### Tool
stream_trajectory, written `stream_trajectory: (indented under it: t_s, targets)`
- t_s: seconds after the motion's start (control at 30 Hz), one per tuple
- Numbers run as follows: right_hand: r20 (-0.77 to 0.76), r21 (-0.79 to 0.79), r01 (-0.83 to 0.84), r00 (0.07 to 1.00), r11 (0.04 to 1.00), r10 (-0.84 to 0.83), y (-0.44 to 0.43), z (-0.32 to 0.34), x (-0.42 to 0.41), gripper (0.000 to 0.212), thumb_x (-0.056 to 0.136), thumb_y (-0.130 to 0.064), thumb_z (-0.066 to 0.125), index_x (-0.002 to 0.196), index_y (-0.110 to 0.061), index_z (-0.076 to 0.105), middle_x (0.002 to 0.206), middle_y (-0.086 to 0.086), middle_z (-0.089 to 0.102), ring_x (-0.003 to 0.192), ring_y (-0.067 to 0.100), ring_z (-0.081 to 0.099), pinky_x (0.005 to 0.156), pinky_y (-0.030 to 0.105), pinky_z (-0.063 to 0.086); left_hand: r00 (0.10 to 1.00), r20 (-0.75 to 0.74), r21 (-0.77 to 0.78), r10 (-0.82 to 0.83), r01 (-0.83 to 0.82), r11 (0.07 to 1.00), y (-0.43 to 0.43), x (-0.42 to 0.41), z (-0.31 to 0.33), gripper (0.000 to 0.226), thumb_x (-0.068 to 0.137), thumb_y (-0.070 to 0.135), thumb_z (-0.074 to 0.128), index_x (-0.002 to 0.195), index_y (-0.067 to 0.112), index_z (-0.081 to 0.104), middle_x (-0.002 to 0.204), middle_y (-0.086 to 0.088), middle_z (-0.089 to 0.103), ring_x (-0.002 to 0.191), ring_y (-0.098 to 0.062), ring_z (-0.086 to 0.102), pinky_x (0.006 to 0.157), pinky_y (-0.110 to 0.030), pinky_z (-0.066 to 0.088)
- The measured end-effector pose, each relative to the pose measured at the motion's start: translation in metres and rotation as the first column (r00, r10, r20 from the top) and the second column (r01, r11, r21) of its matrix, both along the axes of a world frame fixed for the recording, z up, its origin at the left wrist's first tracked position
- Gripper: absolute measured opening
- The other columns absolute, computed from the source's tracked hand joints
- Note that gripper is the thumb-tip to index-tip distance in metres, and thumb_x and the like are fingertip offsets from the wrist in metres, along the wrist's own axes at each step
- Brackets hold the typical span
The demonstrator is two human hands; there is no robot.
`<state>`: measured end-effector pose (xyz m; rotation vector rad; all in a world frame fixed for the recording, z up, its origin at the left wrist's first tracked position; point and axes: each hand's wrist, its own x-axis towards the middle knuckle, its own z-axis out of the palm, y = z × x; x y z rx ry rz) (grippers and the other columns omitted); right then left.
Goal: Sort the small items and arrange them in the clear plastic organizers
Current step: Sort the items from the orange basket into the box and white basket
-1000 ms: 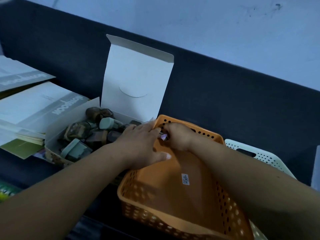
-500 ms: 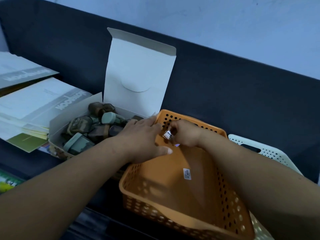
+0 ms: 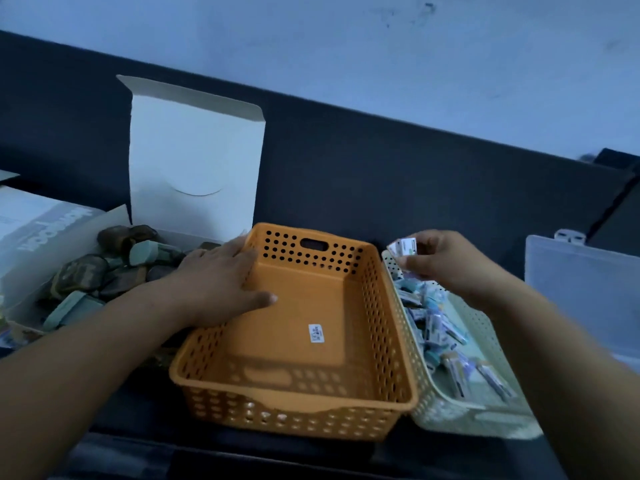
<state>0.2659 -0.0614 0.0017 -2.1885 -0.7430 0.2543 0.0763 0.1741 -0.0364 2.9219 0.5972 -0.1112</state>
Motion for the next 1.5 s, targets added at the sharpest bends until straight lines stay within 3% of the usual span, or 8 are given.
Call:
stream_trajectory:
  t_s: [0.1,0.3,0.47,0.63,0.8,1.0,1.2,1.5]
  targets:
    - [0.056,-0.134,0.111,0.993,0.985,-0.105,-0.029,-0.012,0.005,0.005,0.088,-0.015,0.068,0.088,-0.01,0.066,0.078,0.008,0.068,0.077,0.023,0.064,0.073,0.038,0.051,1.0,-0.006,0.001,-0.005,0.005,1.0,-0.005,0.002,0.002,0.083,0.086,0.069,0.039,0.151,0.028,0.009,0.161,0.003,-0.004,0.146,-0.025,0.015,0.116,-0.047,0.011]
    - [0.158,-0.184,0.2,0.972,0.962,-0.172,-0.038,-0.02,0.002,0.05,0.089,-0.016,0.067,0.136,-0.014,0.051,0.13,0.006,0.06,0.113,0.02,0.058,0.096,0.033,0.045,1.0,0.019,-0.024,-0.01,0.01,1.0,-0.003,0.001,0.001,0.084,0.086,0.069,0.042,0.152,0.032,0.005,0.161,0.003,-0.004,0.147,-0.024,0.011,0.116,-0.047,0.011]
    - [0.263,-0.116,-0.04,0.962,0.992,0.07,0.006,0.0,-0.046,0.034,0.088,-0.019,0.068,0.121,-0.023,0.063,0.111,-0.007,0.066,0.101,0.009,0.062,0.089,0.025,0.049,0.998,0.057,-0.036,-0.022,0.024,0.999,-0.001,-0.001,0.0,0.082,0.087,0.067,0.041,0.152,0.031,0.005,0.161,0.001,0.0,0.146,-0.027,0.013,0.116,-0.046,0.012]
    - [-0.078,-0.424,-0.454,0.881,0.784,0.467,0.058,-0.001,-0.102,0.026,0.087,-0.029,0.069,0.113,-0.03,0.064,0.102,-0.012,0.066,0.096,0.006,0.062,0.089,0.026,0.048,0.996,0.087,-0.023,-0.018,0.02,1.0,0.004,0.001,-0.005,0.077,0.091,0.062,0.039,0.152,0.027,0.009,0.161,0.0,0.002,0.146,-0.027,0.013,0.116,-0.046,0.013]
    - [-0.436,-0.575,-0.652,0.755,0.494,0.49,0.091,-0.019,-0.116,0.02,0.092,-0.014,0.06,0.11,-0.024,0.063,0.089,-0.006,0.066,0.073,0.008,0.059,0.069,0.024,0.049,0.997,0.076,0.003,-0.032,0.032,0.999,0.009,0.003,-0.007,0.074,0.093,0.06,0.035,0.153,0.023,0.009,0.161,-0.001,0.001,0.146,-0.026,0.013,0.117,-0.048,0.013]
    - [-0.635,-0.488,-0.736,0.668,0.469,0.388,0.11,-0.044,-0.112,0.022,0.09,0.001,0.058,0.105,-0.014,0.065,0.096,0.012,0.06,0.072,0.016,0.058,0.065,0.027,0.052,0.995,0.088,0.041,-0.051,0.048,0.998,0.013,0.004,-0.012,0.076,0.092,0.063,0.033,0.152,0.02,0.015,0.161,-0.006,0.001,0.145,-0.03,0.014,0.117,-0.049,0.011]
    - [-0.567,-0.582,-0.717,0.696,0.384,0.44,0.116,-0.056,-0.118,0.015,0.09,-0.003,0.06,0.091,-0.017,0.063,0.092,0.014,0.059,0.082,0.024,0.052,0.066,0.031,0.046,0.994,0.089,0.015,-0.067,0.066,0.998,0.013,0.002,-0.012,0.077,0.092,0.064,0.033,0.153,0.022,0.013,0.161,-0.005,-0.001,0.146,-0.028,0.011,0.118,-0.047,0.01]
    - [-0.531,-0.194,-0.569,0.746,0.799,0.402,0.078,-0.016,-0.084,0.015,0.086,0.0,0.064,0.089,-0.014,0.064,0.082,0.002,0.066,0.065,0.007,0.06,0.058,0.018,0.049,0.993,0.078,0.007,-0.086,0.085,0.996,0.012,0.002,-0.01,0.075,0.091,0.065,0.035,0.151,0.023,0.017,0.161,-0.003,0.002,0.145,-0.028,0.015,0.117,-0.051,0.015]
